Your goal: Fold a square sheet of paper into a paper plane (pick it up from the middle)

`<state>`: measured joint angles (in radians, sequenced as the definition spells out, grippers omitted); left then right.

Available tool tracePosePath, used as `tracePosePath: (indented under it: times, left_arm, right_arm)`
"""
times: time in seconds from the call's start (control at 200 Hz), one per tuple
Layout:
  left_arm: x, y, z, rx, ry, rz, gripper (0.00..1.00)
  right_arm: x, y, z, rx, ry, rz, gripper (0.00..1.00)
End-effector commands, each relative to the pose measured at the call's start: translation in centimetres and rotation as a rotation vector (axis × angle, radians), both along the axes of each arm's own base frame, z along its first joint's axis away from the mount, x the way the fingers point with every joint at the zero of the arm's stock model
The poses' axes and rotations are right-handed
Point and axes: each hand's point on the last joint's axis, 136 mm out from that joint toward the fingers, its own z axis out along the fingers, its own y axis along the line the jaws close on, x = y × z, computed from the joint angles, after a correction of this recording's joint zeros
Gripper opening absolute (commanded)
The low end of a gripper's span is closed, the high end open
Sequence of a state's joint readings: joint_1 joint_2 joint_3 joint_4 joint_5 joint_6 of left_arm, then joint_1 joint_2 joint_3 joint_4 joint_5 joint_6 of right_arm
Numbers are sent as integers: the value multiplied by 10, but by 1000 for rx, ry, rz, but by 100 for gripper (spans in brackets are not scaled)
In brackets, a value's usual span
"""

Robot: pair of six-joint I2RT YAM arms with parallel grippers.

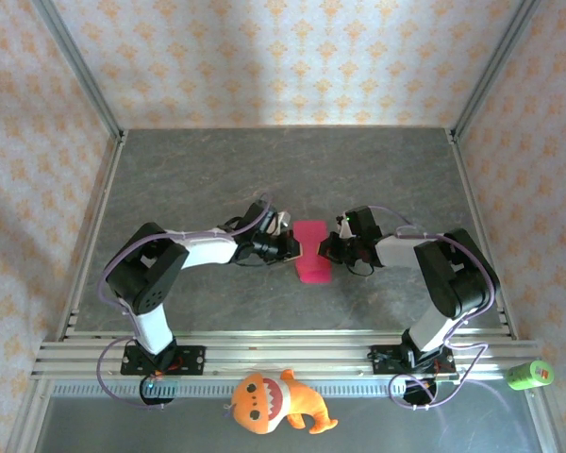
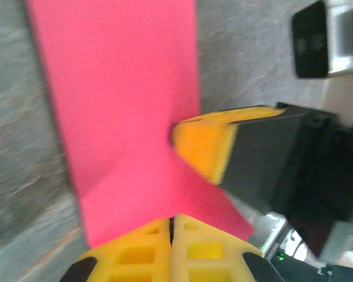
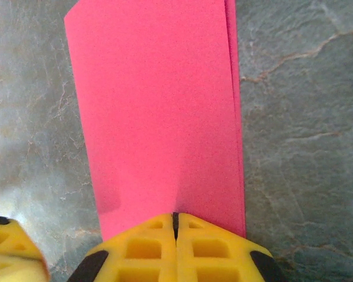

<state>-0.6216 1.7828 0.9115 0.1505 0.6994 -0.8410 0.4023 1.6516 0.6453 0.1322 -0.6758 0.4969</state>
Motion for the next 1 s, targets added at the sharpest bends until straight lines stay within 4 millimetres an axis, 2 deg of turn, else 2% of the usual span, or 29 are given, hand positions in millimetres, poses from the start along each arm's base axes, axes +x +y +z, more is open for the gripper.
tracePosePath:
  times: [0.0, 0.12, 0.335, 0.49, 0.606, 0.686, 0.756, 0.831, 0.991]
  left_arm:
    - [4, -24, 6, -50, -4, -24, 0]
    - [3, -27, -6, -53, 18, -24, 0]
    - [-18, -12, -44, 12, 79, -41, 0]
    - [-48, 12, -68, 101, 114, -102, 0]
    - [-73, 40, -88, 242, 126, -194, 0]
    - [-83, 51, -94, 281, 138, -214, 0]
    - [-84, 51, -89, 268, 135, -209, 0]
    - [-75, 44, -76, 241, 120, -172, 0]
    - [-33, 9, -9, 71, -5, -69, 0]
  right_arm:
    - [-35, -41, -48, -203, 170, -69, 0]
    - [-35, -41, -49, -205, 172, -68, 0]
    - [-35, -43, -51, -216, 179, -72, 0]
    - [-34, -44, -53, -232, 187, -71, 0]
    - [-35, -45, -53, -232, 188, -78, 0]
    - [-36, -46, -54, -233, 189, -80, 0]
    - [-36, -46, -53, -233, 186, -84, 0]
    - [-37, -47, -53, -233, 187, -88, 0]
    - [-36, -46, -50, -230, 181, -86, 0]
